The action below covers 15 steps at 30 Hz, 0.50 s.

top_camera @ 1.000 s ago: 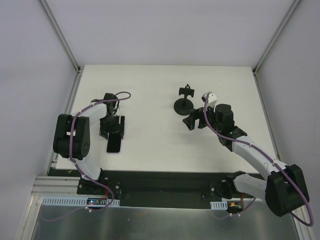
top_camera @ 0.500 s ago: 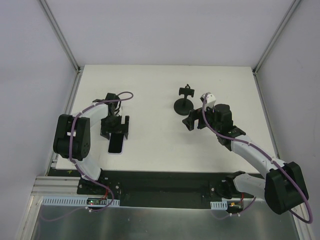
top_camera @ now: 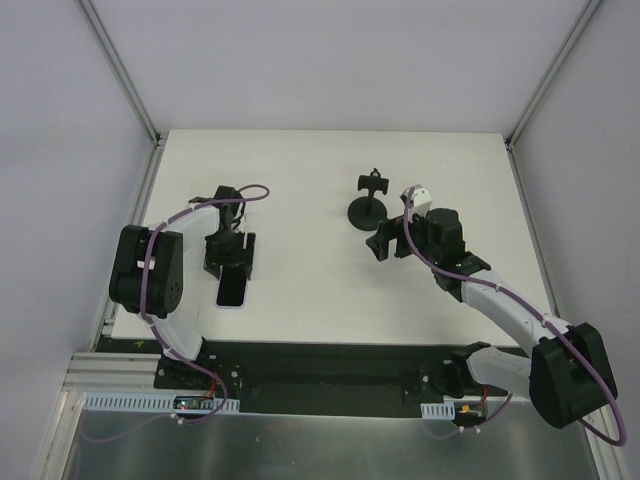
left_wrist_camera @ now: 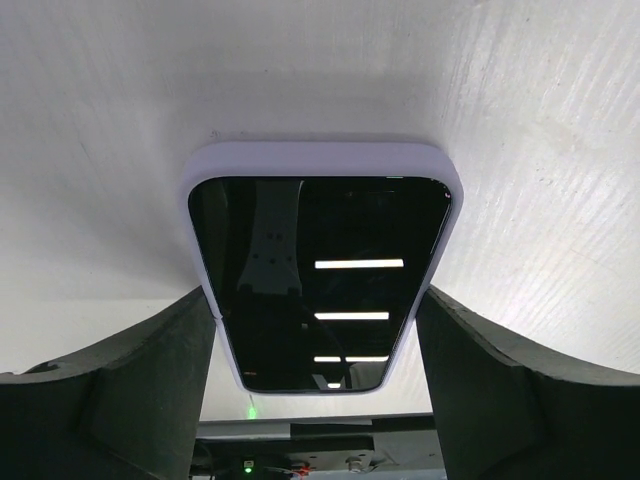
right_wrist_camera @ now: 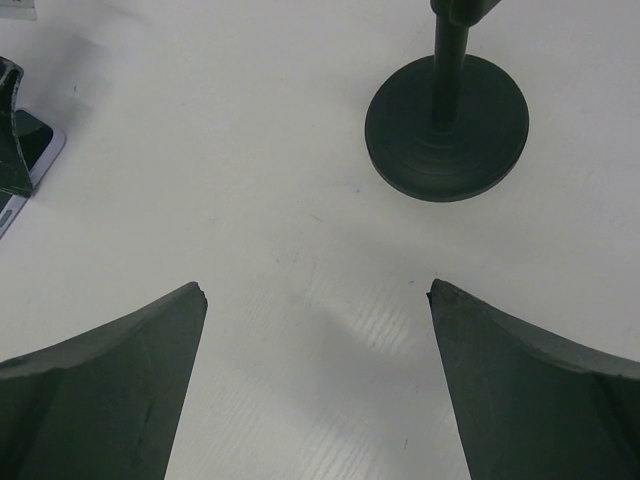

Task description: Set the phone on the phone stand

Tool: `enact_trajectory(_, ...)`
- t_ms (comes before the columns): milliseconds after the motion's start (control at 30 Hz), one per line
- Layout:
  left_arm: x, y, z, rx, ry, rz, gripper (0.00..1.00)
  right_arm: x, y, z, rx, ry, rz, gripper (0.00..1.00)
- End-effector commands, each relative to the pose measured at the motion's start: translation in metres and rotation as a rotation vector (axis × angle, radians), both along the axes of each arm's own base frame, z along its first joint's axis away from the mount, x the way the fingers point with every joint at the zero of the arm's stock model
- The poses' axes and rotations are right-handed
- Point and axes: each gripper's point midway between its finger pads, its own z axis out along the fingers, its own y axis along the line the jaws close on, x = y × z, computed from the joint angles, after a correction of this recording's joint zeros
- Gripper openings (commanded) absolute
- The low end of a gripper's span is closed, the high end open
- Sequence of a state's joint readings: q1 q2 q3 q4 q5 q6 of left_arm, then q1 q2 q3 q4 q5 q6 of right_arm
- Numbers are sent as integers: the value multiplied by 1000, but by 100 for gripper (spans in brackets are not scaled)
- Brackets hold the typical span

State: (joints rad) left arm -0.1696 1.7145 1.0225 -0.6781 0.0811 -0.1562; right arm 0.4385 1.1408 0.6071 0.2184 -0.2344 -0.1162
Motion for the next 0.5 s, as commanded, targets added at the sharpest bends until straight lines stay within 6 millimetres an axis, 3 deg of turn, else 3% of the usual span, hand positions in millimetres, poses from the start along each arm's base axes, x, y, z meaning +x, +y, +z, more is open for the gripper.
enact_trajectory(0, -1, -18, -10, -45, 20, -44, 66, 11, -4, 17, -6, -55, -54, 96)
enact_trajectory(67, 3, -20, -7, -53, 7, -51, 58, 11, -5, 18, -5, -54, -60, 96)
enact_trajectory(100, 4, -21, -5, -59, -1, -50, 45, 12, -6, 18, -9, -56, -67, 96)
enact_trajectory(200, 8, -25, 2, -85, -32, -53, 29, 16, -10, 15, -27, -58, -102, 96)
enact_trajectory(267, 10, -31, 6, -116, -42, -63, 22, 17, -11, 14, -35, -47, -118, 96)
enact_trajectory(300, 11, -33, 10, -129, -55, -63, 15, 16, -10, 15, -37, -51, -120, 96)
enact_trajectory(333, 11, -35, 12, -142, -64, -64, 0, 16, -11, 17, -41, -65, -121, 96)
enact_trajectory(467, 14, -45, 28, -201, -121, -59, 0, 18, -9, 10, -67, -71, -139, 96)
